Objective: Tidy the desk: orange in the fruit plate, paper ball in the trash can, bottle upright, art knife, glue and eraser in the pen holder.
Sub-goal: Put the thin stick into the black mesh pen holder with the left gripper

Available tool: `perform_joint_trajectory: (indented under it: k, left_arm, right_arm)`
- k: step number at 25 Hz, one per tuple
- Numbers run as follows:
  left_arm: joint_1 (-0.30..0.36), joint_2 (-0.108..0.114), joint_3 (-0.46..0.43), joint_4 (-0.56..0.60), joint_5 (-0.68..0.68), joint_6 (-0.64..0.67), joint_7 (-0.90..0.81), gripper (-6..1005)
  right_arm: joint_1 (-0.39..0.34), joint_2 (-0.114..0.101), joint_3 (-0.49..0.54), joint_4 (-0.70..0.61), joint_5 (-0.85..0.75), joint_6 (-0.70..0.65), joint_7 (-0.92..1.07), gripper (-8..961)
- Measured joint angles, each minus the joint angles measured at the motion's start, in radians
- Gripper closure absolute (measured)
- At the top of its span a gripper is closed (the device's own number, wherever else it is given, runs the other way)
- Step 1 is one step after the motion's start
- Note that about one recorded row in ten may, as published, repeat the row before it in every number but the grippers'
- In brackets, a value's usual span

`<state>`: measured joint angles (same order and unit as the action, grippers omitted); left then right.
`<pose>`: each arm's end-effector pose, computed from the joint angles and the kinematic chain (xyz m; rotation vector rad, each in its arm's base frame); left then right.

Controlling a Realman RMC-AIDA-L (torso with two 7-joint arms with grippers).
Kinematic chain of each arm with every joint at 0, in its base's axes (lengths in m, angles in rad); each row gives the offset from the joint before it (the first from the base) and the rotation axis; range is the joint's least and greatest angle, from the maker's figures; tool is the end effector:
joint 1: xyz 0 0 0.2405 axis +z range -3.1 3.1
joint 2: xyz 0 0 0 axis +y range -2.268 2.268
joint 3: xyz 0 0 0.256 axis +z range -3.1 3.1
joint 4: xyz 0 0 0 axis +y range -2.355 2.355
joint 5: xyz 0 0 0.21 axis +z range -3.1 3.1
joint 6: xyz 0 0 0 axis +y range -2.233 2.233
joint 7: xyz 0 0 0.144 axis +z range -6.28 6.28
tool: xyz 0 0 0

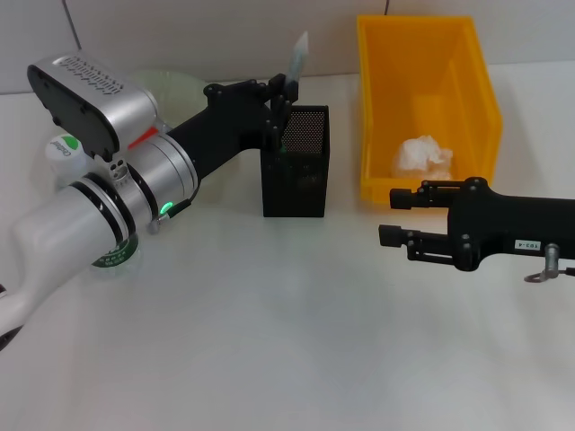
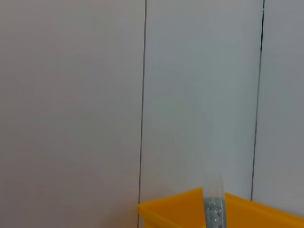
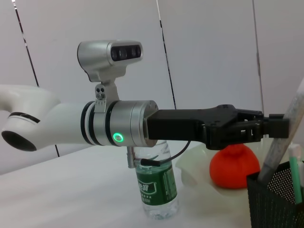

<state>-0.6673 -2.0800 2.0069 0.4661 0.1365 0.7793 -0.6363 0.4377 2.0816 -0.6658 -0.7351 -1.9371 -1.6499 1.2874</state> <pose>-0.1687 0.3909 -0.0941 -2.2963 -0.4183 -0.8558 0.2728 0.3089 0.0195 -2.6801 0.4914 0.7697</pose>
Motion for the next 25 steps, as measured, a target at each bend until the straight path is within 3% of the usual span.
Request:
perform_joint_trajectory:
  k: [21,25]
  left_arm:
    - [0.020,0.000,0.040,0.000,0.000,0.000,-0.024,823]
    - [0.020,0.000,0.041,0.001,0.000,0.000,-0.024,667]
  right_arm:
    - [0.010,0.000,0.000,0.011,0.001,-0.003,-0.003,380]
    - [0.008,0.000,0.000,0.011,0.001,-0.005,-0.003,380]
